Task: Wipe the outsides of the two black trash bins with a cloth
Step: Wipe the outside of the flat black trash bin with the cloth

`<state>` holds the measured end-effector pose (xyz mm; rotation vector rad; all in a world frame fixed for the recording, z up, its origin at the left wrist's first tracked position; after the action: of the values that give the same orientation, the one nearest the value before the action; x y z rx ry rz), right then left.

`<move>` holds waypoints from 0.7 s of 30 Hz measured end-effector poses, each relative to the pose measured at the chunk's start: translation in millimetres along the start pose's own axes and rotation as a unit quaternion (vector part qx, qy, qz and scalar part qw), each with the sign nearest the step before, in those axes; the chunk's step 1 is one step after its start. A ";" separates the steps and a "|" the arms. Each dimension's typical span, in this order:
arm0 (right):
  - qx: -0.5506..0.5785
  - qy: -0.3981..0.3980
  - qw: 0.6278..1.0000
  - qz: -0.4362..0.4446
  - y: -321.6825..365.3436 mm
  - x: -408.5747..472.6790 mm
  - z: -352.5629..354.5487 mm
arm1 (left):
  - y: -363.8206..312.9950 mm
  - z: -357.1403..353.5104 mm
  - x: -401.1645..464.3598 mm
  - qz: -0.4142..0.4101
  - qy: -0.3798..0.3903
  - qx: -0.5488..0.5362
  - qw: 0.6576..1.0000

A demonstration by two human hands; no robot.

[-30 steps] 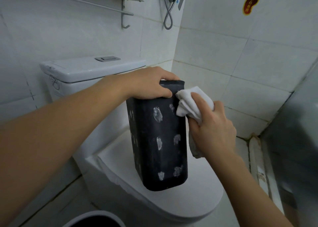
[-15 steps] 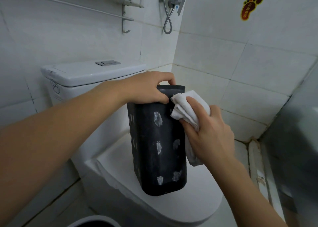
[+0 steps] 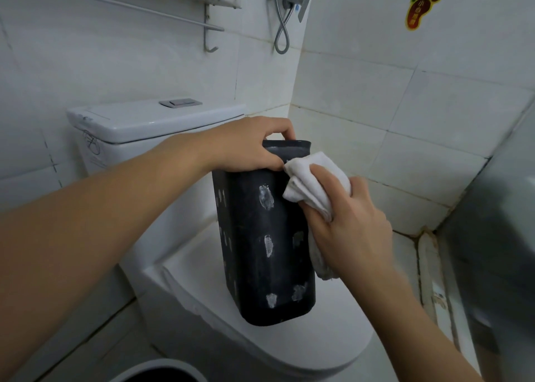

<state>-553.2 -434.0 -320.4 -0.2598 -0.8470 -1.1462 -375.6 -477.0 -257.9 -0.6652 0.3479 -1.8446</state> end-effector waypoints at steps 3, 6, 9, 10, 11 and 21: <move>-0.016 0.009 0.999 -0.037 -6.8 6.8 -4.1 | -1.8 0.3 -1.6 -0.003 -0.005 -0.005 1.000; -0.012 0.024 0.997 -0.074 -14.8 12.3 -5.5 | -4.6 -0.9 -1.4 -0.007 -0.015 0.017 1.000; 0.002 0.030 0.999 -0.040 -9.6 8.8 -2.3 | -2.5 -0.5 -0.4 0.003 -0.026 0.028 0.999; 0.003 0.035 0.999 -0.013 -5.4 5.7 -1.5 | -0.1 0.1 -0.1 0.009 -0.028 0.025 0.999; 0.001 0.039 0.999 0.017 -1.4 1.6 -1.0 | 2.4 1.1 -0.1 0.015 -0.029 0.022 0.999; -0.063 0.000 0.997 0.034 -0.8 17.7 6.8 | 3.8 -4.0 -1.2 -0.013 0.017 -0.051 0.998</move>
<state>-554.3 -442.6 -303.5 -0.3895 -0.7613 -1.1363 -374.8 -477.5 -263.5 -0.7113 0.4616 -1.8736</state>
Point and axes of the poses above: each hand's wrist, its own x-axis towards the middle knuckle, its own z-axis out of the back of the hand, y = z × x, the point moved 6 cm from there along x, towards the middle knuckle, and after that the axes turned 3 degrees about -y, right-handed, at the moved point
